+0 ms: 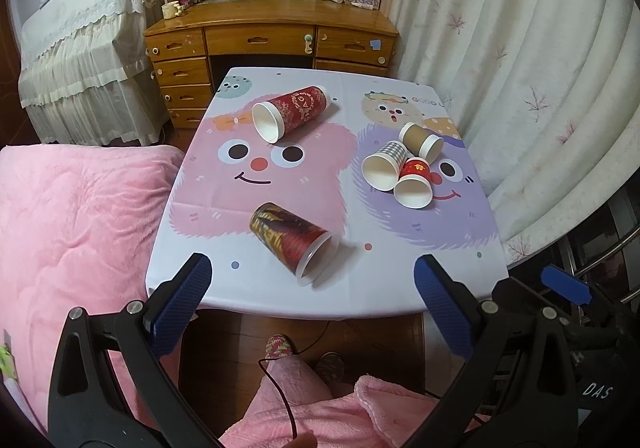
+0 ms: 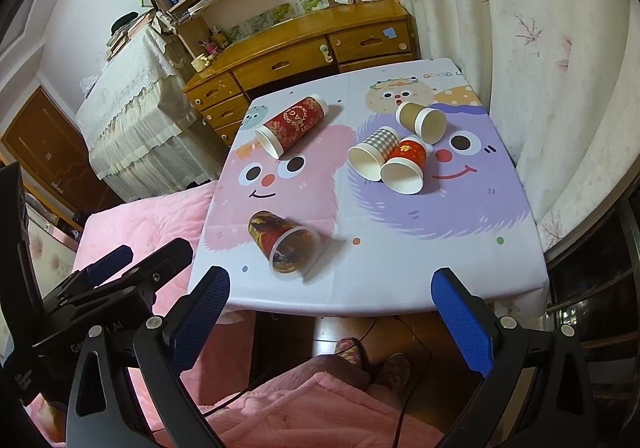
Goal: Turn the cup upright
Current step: 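Move the right gripper toward the gray plaid cup lying on its side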
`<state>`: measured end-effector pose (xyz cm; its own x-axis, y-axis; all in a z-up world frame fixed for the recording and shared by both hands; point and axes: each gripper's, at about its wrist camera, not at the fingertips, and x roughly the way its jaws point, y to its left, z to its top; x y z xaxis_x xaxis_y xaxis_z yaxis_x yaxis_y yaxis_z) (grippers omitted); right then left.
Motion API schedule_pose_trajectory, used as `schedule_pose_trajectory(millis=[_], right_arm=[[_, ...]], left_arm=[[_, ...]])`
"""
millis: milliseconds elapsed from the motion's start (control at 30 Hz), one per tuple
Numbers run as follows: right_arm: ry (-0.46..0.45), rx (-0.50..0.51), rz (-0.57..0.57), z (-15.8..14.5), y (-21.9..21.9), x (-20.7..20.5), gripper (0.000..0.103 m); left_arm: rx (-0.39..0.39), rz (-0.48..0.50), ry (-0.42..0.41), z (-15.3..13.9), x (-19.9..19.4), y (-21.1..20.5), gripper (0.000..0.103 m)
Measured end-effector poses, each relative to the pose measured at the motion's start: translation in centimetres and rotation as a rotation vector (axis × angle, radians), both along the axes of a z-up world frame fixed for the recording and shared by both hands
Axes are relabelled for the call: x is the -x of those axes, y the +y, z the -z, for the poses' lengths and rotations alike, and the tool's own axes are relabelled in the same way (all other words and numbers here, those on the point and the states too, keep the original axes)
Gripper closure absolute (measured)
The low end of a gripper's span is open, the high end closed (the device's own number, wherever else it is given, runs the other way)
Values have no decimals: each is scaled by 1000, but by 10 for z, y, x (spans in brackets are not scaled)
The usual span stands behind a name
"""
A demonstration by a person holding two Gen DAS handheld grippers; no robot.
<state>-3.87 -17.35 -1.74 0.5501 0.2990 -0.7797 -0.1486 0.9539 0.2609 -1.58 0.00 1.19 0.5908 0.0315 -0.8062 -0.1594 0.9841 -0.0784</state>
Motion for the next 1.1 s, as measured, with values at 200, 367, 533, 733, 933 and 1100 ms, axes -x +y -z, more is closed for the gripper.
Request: schedule_pose_trajectory(millis=[200, 367, 533, 733, 933, 1100], right_arm=[[13, -7, -12, 5, 5, -3, 1], [28, -16, -25, 9, 7, -7, 1], [30, -35, -26, 12, 8, -13, 1], [33, -37, -23, 11, 6, -20, 1], [35, -44, -2, 12, 0, -28, 1], [38, -52, 14, 11, -5, -35, 1]], left_arm=[[29, -14, 28, 7, -2, 8, 2], [48, -12, 38, 13, -2, 11, 2], [35, -27, 21, 12, -2, 18, 2], [65, -61, 38, 14, -10, 28, 3], [73, -56, 50, 17, -23, 28, 3], [64, -33, 44, 16, -28, 26, 3]])
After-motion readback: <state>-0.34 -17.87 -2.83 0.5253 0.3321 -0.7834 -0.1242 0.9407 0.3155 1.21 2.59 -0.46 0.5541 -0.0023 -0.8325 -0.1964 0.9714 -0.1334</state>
